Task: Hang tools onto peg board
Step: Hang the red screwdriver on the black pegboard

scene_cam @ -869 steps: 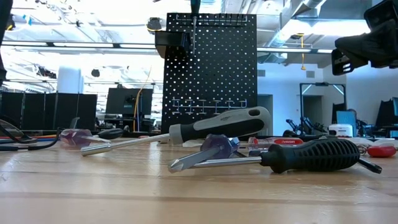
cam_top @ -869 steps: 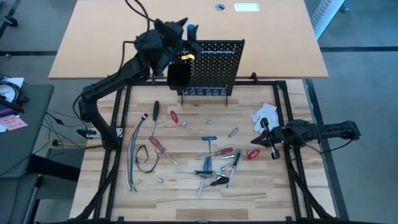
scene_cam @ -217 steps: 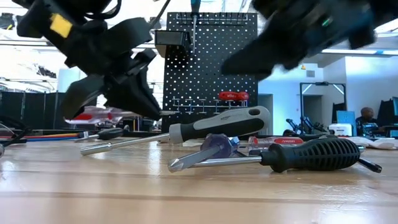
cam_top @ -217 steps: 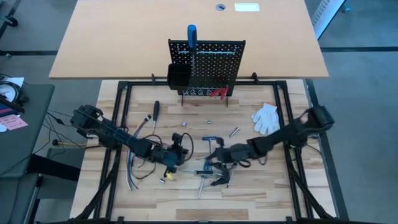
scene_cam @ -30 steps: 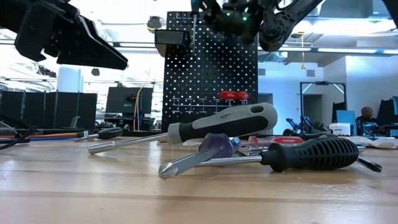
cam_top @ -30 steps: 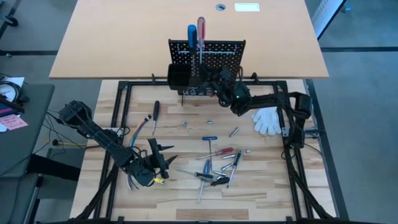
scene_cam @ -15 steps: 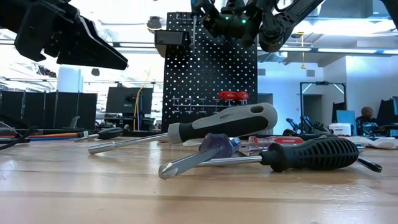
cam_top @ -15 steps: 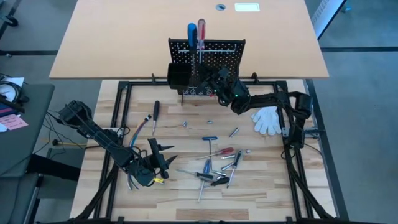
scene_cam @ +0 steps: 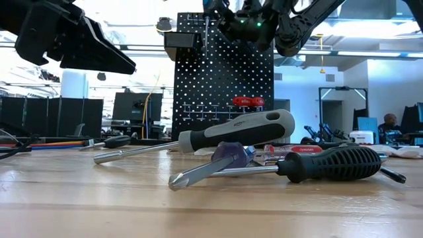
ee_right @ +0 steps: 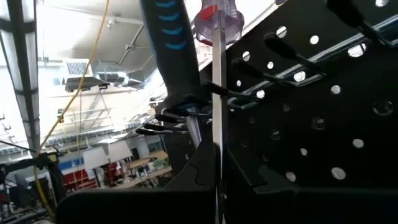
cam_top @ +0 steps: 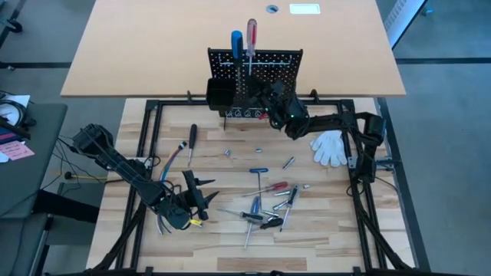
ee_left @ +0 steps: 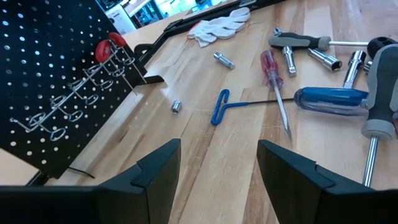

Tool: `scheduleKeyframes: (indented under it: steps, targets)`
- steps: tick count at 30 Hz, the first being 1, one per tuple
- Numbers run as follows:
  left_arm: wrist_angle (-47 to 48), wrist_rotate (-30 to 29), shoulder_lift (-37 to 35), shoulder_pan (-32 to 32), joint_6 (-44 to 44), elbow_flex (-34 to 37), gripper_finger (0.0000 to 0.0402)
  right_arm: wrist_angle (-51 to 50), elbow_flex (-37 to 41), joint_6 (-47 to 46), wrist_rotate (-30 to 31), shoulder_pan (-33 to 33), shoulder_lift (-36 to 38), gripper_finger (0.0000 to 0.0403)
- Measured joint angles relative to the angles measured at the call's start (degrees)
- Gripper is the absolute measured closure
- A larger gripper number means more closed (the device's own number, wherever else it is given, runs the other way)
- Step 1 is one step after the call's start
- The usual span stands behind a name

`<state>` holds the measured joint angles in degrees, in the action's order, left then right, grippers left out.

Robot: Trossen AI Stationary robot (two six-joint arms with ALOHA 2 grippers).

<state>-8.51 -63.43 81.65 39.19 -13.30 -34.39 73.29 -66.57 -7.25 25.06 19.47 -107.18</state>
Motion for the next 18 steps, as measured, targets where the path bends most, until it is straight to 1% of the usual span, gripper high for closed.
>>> scheduleKeyframes:
  steps: [7, 13, 18]
  targets:
    - [0.0, 0.14, 0.0, -0.01, -0.1, 0.0, 0.0194, -5.92, 0.0, 0.17, -0.5, 0.81, 0.02, 0.0386]
    - [0.0, 0.12, 0.0, -0.01, -0.36, 0.0, 0.0194, -11.97, 0.0, 0.21, -0.55, 0.96, 0.03, 0.0377]
    - [0.0, 0.12, 0.0, -0.01, -0.42, 0.0, 0.0194, -17.65, -0.13, 0.36, -0.58, 1.02, 0.33, 0.036]
